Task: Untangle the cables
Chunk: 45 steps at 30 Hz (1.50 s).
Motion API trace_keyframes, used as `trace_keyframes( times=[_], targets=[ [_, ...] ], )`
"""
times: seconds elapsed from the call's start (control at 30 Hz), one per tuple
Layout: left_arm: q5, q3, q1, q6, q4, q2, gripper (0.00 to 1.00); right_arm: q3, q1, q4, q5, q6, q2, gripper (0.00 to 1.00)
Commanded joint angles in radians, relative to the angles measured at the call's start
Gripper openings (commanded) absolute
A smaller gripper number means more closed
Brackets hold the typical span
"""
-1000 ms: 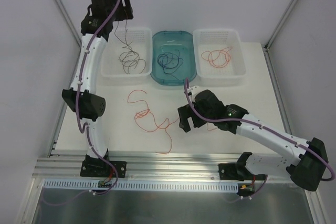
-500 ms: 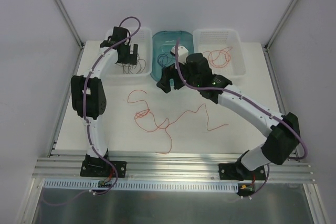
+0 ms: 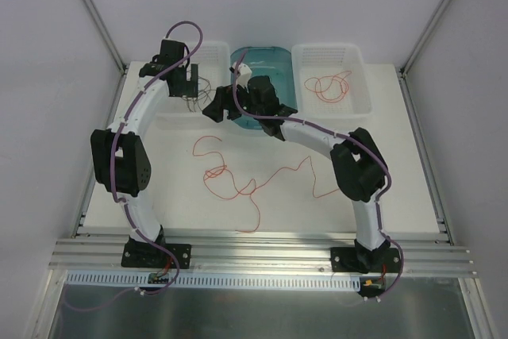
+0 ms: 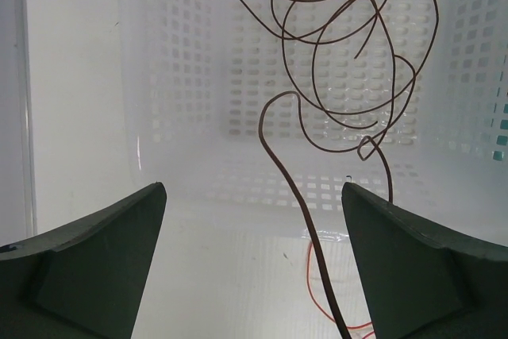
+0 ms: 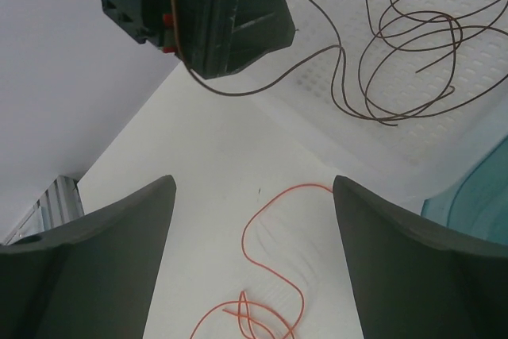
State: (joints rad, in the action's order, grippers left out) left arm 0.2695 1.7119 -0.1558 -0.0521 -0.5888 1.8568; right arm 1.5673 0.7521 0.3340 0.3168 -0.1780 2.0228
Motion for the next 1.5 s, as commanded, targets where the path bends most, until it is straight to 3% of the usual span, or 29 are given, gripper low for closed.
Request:
trace_keyframes(
  times=[0.0,0.53,0.83,1.13,1.4,1.47],
  targets=[
    [0.011,-0.006,-0.004,-0.043,-0.049,-0.034,0.94,0.072,0.001,0.168,0.041,-0.054,0.042,0.85],
    [0.042,0.037,-0.059,-0.134,-0.209,-0.002,0.94,0.122,0.027,0.275,0.096,0.052,0.149,0.9],
    [0.163,0.052,-0.077,-0.179,-0.266,-0.01,0.93,0.091,0.055,0.283,0.022,0.052,0.165,0.79],
    [0.243,0.054,-0.106,-0.18,-0.276,-0.015,0.92,0.1,0.056,0.287,0.021,0.035,0.182,0.5],
    [0.313,0.054,-0.106,-0.155,-0.282,-0.001,0.91,0.083,0.058,0.287,0.022,0.035,0.172,0.01],
    [0.356,0.06,-0.105,-0.135,-0.282,0.015,0.91,0.077,0.058,0.286,0.019,0.035,0.169,0.01]
  ],
)
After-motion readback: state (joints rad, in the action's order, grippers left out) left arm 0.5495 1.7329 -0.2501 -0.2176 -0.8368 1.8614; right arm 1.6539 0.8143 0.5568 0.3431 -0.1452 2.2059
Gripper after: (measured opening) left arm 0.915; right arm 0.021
